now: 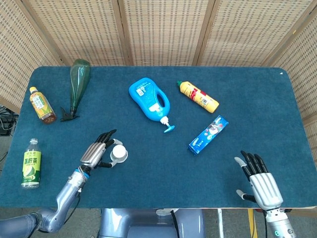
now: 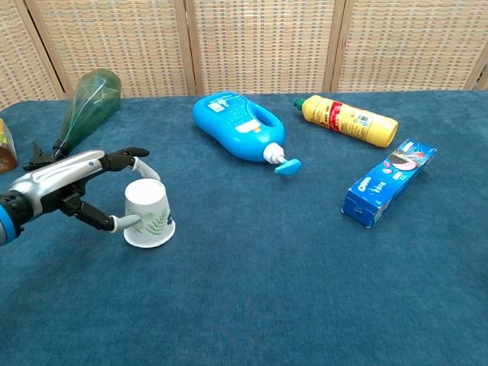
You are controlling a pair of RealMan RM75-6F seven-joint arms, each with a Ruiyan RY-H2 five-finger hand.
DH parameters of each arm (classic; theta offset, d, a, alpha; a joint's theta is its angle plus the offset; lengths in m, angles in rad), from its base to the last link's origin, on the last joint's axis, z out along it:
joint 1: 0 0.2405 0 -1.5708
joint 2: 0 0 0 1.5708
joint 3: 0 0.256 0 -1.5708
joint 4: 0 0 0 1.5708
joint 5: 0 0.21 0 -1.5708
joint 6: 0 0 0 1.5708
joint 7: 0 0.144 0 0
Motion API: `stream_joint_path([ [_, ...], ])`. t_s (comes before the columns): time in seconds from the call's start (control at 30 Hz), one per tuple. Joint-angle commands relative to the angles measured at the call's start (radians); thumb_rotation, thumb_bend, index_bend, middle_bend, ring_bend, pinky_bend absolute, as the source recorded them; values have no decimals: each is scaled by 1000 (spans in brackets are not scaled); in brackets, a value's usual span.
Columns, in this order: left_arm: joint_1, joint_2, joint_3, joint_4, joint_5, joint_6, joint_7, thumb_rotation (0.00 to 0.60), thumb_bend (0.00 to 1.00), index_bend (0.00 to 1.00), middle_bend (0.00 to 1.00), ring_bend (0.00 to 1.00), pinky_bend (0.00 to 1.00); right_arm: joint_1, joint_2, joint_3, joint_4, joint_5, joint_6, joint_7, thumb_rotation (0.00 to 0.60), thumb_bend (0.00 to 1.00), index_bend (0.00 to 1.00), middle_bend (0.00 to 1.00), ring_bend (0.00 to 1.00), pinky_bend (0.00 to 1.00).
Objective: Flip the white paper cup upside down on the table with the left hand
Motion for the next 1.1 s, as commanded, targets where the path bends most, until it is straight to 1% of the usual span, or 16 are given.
stream_joint_path([
  [0.03, 9, 9, 6, 3, 13, 7, -15, 600, 321, 221, 0, 0, 0, 0, -1, 0, 0, -1, 1, -1, 600, 65, 0, 0, 0, 0],
  [0.13, 21, 29, 19, 7, 30, 16, -19, 600, 321, 187, 0, 0, 0, 0, -1, 1, 2, 0, 2, -1, 600, 65, 0, 0, 0, 0],
  [0.27, 46, 58, 25, -7, 70, 61, -61, 600, 320, 135, 0, 0, 0, 0, -1, 1, 4, -1, 3, -1, 600, 65, 0, 0, 0, 0],
  [0.4, 76, 81, 17, -8, 120, 158, -55, 600, 322, 75, 0, 0, 0, 0, -3, 1, 5, -1, 1, -6, 600, 66, 0, 0, 0, 0],
  [0.43, 86, 86, 15, -7, 128, 187, -28, 600, 323, 65, 0, 0, 0, 0, -3, 0, 5, 0, 0, -8, 600, 66, 0, 0, 0, 0],
  [0.57, 161, 121, 24, -36, 176, 364, 224, 600, 326, 39, 0, 0, 0, 1, -6, 3, 11, 4, -2, -20, 600, 66, 0, 0, 0, 0],
  [0.7, 236, 163, 58, -111, 159, 436, 410, 600, 338, 8, 0, 0, 0, 0, -2, 9, 10, 14, 0, -27, 600, 65, 0, 0, 0, 0],
  [0.77, 270, 187, 76, -151, 142, 456, 467, 600, 339, 0, 0, 0, 0, -1, 3, 17, 7, 25, 4, -24, 600, 65, 0, 0, 0, 0],
  [0.83, 300, 220, 93, -197, 118, 461, 519, 600, 313, 0, 0, 0, 0, -2, 11, 26, 5, 37, 8, -23, 600, 65, 0, 0, 0, 0],
  [0.87, 315, 238, 102, -215, 105, 465, 552, 600, 284, 0, 0, 0, 0, -2, 15, 33, 5, 44, 13, -25, 600, 65, 0, 0, 0, 0],
  [1.0, 354, 277, 123, -246, 108, 501, 629, 600, 188, 0, 0, 0, 0, -5, 18, 49, 4, 64, 24, -42, 600, 65, 0, 0, 0, 0],
  [1.1, 378, 299, 128, -275, 119, 528, 654, 600, 163, 0, 0, 0, 0, -6, 19, 53, 0, 68, 27, -42, 600, 66, 0, 0, 0, 0],
])
